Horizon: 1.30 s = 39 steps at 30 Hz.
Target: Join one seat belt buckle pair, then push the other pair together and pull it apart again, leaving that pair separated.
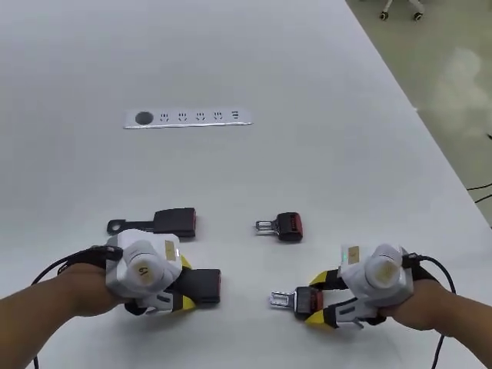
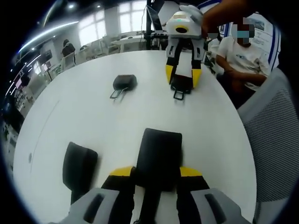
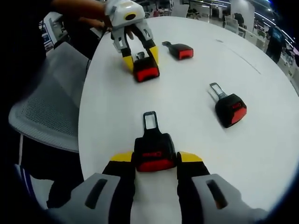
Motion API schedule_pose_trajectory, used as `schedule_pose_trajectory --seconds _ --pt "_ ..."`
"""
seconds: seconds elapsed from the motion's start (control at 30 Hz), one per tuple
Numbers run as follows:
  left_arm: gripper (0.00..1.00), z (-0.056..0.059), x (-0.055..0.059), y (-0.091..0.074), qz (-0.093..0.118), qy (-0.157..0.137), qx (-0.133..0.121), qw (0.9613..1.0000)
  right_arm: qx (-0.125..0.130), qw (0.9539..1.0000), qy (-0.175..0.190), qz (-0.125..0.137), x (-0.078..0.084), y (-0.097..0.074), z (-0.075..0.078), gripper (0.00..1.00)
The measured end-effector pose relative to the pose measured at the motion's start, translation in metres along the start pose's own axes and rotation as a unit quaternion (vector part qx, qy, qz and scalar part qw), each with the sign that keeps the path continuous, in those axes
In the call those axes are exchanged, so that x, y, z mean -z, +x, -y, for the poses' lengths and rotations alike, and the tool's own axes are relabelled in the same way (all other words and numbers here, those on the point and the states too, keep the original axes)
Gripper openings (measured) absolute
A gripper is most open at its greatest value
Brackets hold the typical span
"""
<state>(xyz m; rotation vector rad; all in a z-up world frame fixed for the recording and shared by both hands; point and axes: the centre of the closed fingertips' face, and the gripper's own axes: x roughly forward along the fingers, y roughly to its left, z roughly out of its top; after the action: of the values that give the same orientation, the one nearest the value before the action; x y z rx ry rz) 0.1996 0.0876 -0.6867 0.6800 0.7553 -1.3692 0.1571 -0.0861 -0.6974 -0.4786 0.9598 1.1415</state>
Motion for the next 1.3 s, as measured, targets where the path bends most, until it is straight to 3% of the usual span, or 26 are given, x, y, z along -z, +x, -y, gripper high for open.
schedule_pose_trajectory --seconds 0.67,1.3 --pt "0.35 0.0 0.001 0.003 -0.037 0.006 0.016 0.9992 -0.03 0.9982 -0.052 0.004 -0.044 0.026 0.001 0.33" --pt "0.35 -0.002 -0.001 0.005 -0.052 0.006 0.017 0.9985 -0.049 0.9955 -0.067 0.047 -0.089 0.047 -0.003 0.33"
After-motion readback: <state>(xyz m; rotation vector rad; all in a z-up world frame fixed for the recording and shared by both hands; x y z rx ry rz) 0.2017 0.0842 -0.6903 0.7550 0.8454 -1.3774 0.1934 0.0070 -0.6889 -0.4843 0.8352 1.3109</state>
